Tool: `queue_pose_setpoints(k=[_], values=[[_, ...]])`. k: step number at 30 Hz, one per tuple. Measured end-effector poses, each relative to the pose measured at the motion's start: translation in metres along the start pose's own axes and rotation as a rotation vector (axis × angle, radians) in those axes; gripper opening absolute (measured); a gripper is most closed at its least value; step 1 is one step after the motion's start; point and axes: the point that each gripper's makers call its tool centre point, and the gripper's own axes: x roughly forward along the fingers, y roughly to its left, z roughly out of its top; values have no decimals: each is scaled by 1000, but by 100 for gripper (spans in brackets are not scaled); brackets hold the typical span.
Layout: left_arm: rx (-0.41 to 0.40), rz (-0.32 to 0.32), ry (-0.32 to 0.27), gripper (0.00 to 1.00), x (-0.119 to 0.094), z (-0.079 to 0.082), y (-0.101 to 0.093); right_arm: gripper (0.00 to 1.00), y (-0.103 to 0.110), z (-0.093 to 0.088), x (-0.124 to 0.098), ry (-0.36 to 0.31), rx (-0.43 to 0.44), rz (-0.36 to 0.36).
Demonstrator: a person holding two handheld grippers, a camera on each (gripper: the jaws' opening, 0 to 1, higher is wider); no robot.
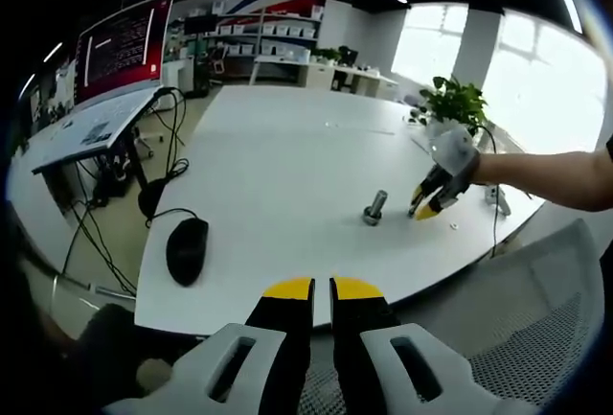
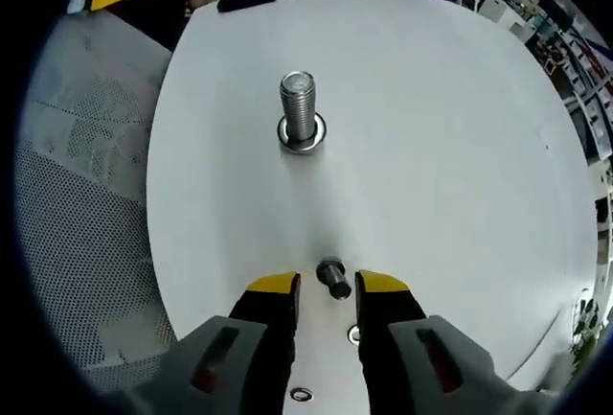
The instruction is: Place the washer onto the threaded stud by aligning its center hole with the stud, sliding it down to the base, and recovering from edge contact or off-axis alignment until the washer reaches the visible bottom stop.
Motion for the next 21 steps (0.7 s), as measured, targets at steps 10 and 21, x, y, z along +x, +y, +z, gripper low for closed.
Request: queue_pose_setpoints(k=[10, 21], values=[[1, 0, -5, 4, 0, 1, 0, 27, 10, 1, -27, -141, 152, 13], [4, -3, -6, 4, 0, 1, 0, 27, 15, -16, -59, -230, 242, -17]])
